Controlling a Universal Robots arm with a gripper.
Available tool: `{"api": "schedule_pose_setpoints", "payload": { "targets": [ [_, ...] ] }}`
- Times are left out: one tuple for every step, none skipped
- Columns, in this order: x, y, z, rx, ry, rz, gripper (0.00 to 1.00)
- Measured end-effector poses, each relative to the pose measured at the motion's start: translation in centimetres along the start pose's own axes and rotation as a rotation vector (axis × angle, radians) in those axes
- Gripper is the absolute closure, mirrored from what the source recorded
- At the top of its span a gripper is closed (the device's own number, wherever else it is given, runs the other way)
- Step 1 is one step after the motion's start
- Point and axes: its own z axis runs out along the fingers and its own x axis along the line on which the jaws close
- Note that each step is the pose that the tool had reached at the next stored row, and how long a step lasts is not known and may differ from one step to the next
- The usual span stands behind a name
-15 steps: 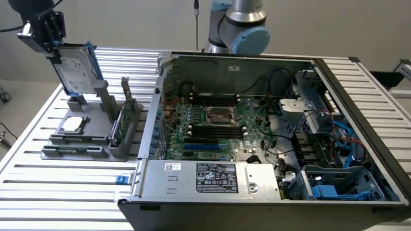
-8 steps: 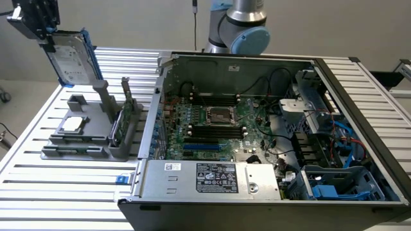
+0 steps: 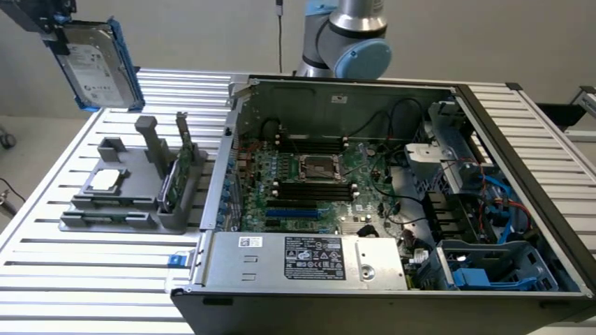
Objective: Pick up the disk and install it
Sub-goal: 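Pick up the disk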
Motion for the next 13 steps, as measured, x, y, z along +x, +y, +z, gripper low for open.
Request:
{"api": "schedule_pose_setpoints", "payload": {
  "targets": [
    [0.0, 0.0, -0.44, 0.0003, 0.0, 0.0, 0.67],
    [0.0, 0.0, -0.88, 0.0002, 0.0, 0.0, 0.67],
    [0.0, -0.03, -1.31, 0.0003, 0.0, 0.0, 0.67],
    [0.0, -0.1, -1.74, 0.0003, 0.0, 0.0, 0.67],
    [0.0, -0.23, -2.15, 0.0003, 0.0001, 0.0, 0.67],
    [0.0, -0.37, -2.53, 0.0002, 0.0001, 0.0, 0.67],
    [0.1, -0.58, -2.86, 0.0003, 0.0, 0.0, 0.67],
    [0.1, -0.83, -3.13, 0.0004, -0.0001, 0.0, 0.67],
    [0.1, -1.18, -3.37, 0.0005, -0.0001, 0.0, 0.67],
    [0.1, -1.58, -3.61, 0.0003, 0.0, 0.0, 0.67],
    [0.2, -2.02, -3.87, 0.0003, 0.0, 0.0, 0.67],
    [0.2, -2.47, -4.12, 0.0004, 0.0, 0.0, 0.67],
    [0.2, -2.91, -4.36, 0.0004, 0.0, 0.0, 0.67]
  ]
}}
